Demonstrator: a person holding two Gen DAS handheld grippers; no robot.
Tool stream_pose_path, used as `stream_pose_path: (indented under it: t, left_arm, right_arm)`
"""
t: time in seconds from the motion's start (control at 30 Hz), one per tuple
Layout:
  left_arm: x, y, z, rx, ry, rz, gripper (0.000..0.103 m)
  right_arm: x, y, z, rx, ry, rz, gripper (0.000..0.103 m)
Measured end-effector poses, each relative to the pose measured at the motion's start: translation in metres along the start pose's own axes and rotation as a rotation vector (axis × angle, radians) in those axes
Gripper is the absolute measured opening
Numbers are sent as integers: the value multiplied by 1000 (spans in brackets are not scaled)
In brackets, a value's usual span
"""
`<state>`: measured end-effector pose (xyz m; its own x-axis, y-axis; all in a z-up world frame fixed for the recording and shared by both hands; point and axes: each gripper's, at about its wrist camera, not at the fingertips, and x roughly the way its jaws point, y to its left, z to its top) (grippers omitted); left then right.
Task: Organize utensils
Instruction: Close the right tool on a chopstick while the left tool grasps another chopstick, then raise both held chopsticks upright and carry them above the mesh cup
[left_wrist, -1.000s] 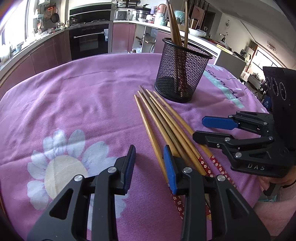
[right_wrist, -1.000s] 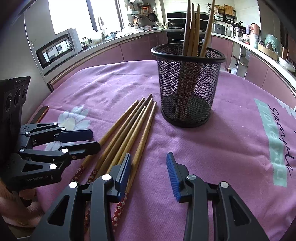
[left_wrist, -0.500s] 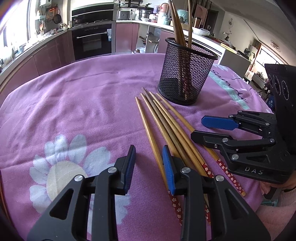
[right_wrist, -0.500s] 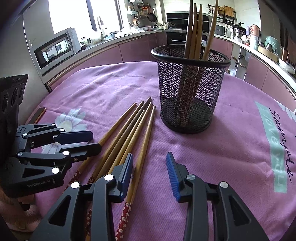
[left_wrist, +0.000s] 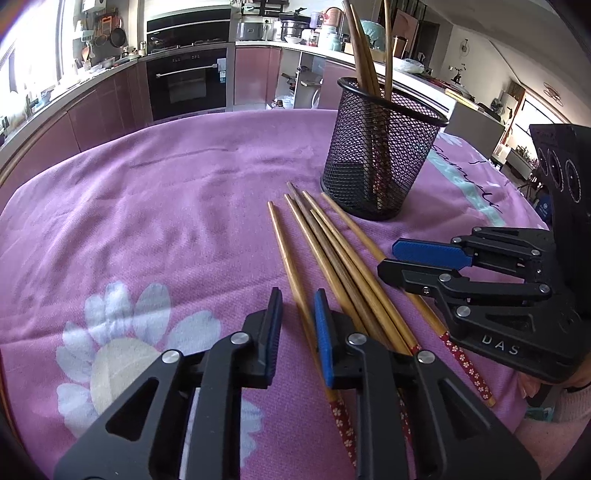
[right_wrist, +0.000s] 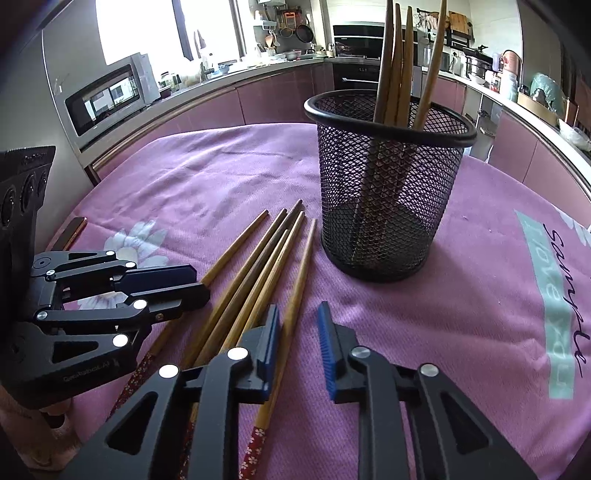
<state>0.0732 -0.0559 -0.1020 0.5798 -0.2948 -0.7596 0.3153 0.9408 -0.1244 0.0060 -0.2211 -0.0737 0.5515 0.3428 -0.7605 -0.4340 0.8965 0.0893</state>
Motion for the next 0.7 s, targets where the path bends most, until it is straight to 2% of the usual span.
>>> stream_pose_path:
  t: [0.07,0.23,0.47,0.7]
  left_arm:
    - [1,0,2,-5,2,3,13]
    - [2,-2,2,-8,3,13,11]
    - [0,-1,-1,-20,6,15,8]
    - [-1,0,-3,2,14,19,10]
  right_arm:
    - [0,-1,0,3,0,5,10]
    - [0,-5,-1,21,-1,22,5]
    - [-5,-10,-4,37,-4,45,5]
    - [-4,-5,-6,-16,11,11,7]
